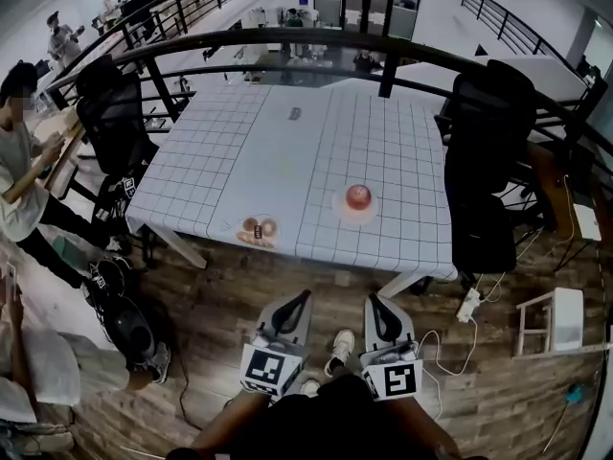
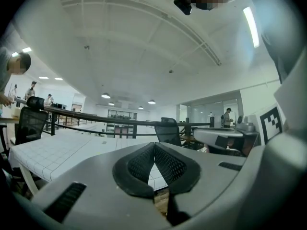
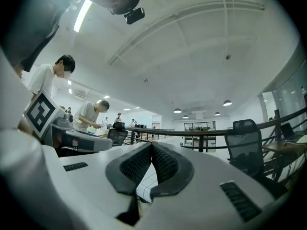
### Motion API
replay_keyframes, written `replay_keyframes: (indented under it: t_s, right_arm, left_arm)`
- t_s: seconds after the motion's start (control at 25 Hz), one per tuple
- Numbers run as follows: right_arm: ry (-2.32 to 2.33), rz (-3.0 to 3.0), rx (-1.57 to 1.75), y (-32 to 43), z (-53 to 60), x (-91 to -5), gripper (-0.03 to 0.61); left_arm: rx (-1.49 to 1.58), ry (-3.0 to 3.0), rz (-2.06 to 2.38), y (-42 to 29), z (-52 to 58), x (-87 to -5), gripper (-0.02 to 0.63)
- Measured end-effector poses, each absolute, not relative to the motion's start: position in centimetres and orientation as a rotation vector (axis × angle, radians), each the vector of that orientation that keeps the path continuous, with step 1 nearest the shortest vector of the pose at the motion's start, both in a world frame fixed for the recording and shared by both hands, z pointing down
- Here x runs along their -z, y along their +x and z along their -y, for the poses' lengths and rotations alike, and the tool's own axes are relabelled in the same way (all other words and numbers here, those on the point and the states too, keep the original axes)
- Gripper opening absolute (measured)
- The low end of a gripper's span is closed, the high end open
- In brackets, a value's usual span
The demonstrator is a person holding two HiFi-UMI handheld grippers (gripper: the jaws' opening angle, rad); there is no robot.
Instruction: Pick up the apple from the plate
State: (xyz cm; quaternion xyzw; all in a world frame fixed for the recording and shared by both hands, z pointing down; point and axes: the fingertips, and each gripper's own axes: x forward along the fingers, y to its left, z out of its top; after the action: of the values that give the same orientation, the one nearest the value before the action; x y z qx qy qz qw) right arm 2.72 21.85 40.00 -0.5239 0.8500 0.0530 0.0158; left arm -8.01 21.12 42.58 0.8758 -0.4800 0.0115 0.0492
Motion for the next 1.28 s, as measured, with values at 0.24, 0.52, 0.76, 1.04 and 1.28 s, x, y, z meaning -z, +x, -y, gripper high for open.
replay_keyframes:
  t_s: [0.24,0.52,0.76,1.04,1.28]
  right_arm:
    - [-1.584,-2.651,-0.132,3.5,-17.1,-39.9,0.023]
    - [-1.565,-2.661,-0.117,5.7,-11.7,-40.6,0.023]
    - [-1.537,-2.675,-0.076,7.2,-8.0,-41.4,0.023]
    - [-1.487,-2.698,-0.044,8.0,-4.5,-42.0,0.023]
    - [-1.485,-2.718,-0.078,8.1,-2.1,-42.0,0.023]
  left_arm:
    - [-0.019,2.621,1.486,-7.4,-16.7,-42.5,0.021]
    - [-0.062,2.619,1.515,-5.4,-12.0,-42.7,0.021]
    - [-0.123,2.607,1.530,-3.5,-8.4,-43.7,0.021]
    - [-0.158,2.581,1.561,-2.4,-5.9,-43.7,0.021]
    - [-0.192,2.586,1.569,-2.5,-3.9,-43.6,0.021]
